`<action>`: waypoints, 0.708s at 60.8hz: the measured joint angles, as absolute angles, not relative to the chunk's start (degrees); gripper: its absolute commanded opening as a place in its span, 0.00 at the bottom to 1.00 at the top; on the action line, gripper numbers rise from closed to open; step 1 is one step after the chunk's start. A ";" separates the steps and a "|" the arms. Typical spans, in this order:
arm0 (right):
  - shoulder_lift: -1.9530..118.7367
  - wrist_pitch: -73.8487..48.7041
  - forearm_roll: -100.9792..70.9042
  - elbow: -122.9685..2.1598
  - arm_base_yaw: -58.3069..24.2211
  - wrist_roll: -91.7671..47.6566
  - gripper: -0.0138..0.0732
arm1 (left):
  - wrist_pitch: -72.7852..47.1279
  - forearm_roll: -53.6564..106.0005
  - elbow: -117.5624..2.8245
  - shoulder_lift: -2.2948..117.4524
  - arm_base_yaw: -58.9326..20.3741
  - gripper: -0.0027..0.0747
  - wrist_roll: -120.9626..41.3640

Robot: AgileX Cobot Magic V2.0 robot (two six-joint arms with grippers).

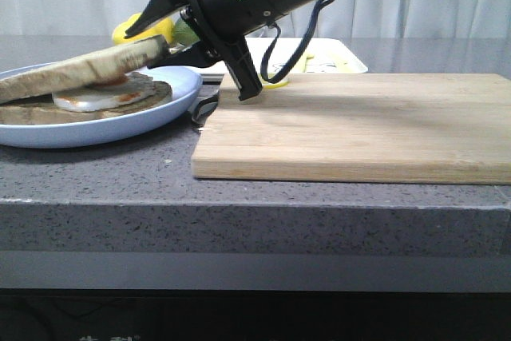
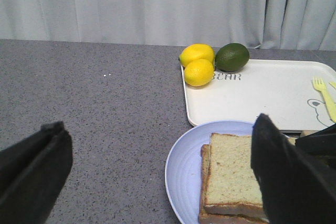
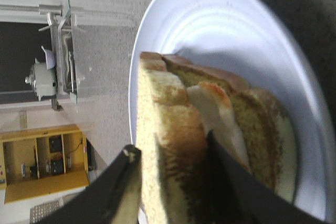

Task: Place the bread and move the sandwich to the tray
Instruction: 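Lay the bread slice on the fried egg and open the right gripper, then withdraw the right gripper up and away from the plate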

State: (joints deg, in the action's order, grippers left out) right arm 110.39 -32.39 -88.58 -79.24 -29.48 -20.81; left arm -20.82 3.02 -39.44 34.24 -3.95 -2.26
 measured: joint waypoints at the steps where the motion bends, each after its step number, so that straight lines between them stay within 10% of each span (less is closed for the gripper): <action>1: 110.39 -32.76 -88.46 -79.24 -29.47 -20.81 0.63 | -20.82 3.02 -39.44 34.24 -3.95 0.90 -2.26; 27: 106.04 -40.55 -76.47 -74.49 -21.24 -20.81 0.62 | -20.82 3.02 -39.44 34.24 -3.95 0.90 -2.26; 43: 92.12 -43.46 -46.24 -71.58 -18.21 -17.75 0.44 | -20.82 3.02 -39.44 34.24 -3.95 0.90 -2.26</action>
State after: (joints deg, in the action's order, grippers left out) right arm 92.12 -43.46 -46.24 -71.58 -18.21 -17.75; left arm -20.82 3.02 -39.44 34.24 -3.95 -2.26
